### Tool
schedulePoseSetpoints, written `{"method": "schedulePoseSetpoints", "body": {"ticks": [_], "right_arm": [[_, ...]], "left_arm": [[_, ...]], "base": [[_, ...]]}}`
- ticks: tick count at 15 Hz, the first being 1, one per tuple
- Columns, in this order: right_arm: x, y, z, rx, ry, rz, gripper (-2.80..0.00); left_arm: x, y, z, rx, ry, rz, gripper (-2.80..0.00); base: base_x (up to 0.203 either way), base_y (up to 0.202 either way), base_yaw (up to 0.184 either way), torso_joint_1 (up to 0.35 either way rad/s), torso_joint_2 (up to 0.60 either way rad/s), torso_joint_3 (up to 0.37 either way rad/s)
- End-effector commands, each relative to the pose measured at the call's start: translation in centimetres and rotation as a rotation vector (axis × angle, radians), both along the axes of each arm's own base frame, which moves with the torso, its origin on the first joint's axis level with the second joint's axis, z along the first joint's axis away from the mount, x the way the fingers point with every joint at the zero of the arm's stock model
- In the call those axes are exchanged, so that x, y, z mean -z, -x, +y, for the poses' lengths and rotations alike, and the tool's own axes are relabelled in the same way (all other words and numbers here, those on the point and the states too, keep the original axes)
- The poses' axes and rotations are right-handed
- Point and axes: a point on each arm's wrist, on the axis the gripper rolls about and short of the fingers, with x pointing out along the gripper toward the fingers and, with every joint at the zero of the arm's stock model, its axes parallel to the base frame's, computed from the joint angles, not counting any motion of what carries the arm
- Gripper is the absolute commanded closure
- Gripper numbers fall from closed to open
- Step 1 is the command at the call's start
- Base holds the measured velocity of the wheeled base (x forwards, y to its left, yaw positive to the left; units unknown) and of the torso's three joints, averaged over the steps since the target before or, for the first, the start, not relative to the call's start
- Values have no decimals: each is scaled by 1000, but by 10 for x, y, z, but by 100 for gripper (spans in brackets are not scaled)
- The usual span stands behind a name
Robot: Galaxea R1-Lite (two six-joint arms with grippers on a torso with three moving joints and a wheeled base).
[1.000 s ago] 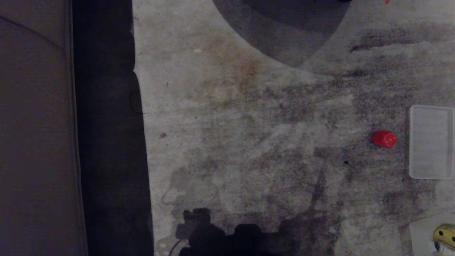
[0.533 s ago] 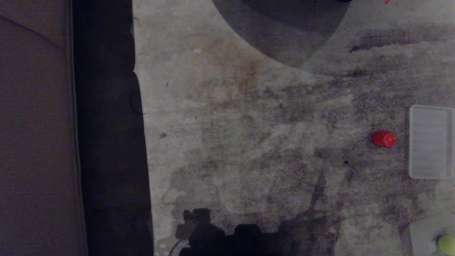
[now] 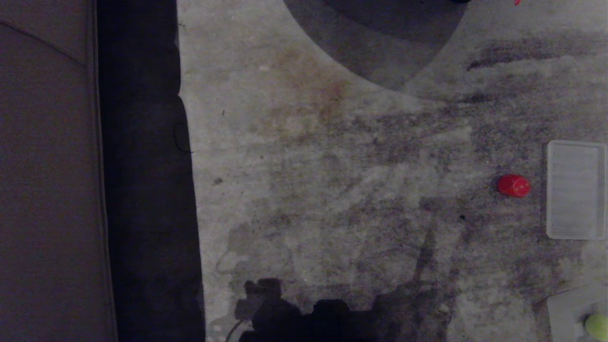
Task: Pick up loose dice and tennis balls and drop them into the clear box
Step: Put the toys in the box
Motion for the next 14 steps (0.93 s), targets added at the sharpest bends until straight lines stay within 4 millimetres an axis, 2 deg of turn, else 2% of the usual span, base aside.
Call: {"method": "schedulePoseSetpoints", "body": {"ticks": [1, 9, 14], "right_arm": [[0, 0, 0, 0, -2, 5, 0], [0, 0, 0, -2, 0, 5, 0], [0, 0, 0, -4, 2, 5, 0]], "left_arm": [[0, 0, 0, -3, 1, 3, 0], [0, 0, 0, -1, -1, 3, 0], [0, 0, 0, -1, 0, 3, 0]], "base": [[0, 0, 0, 0, 0, 0], [0, 0, 0, 0, 0, 5], [0, 0, 0, 1, 3, 176]]}}
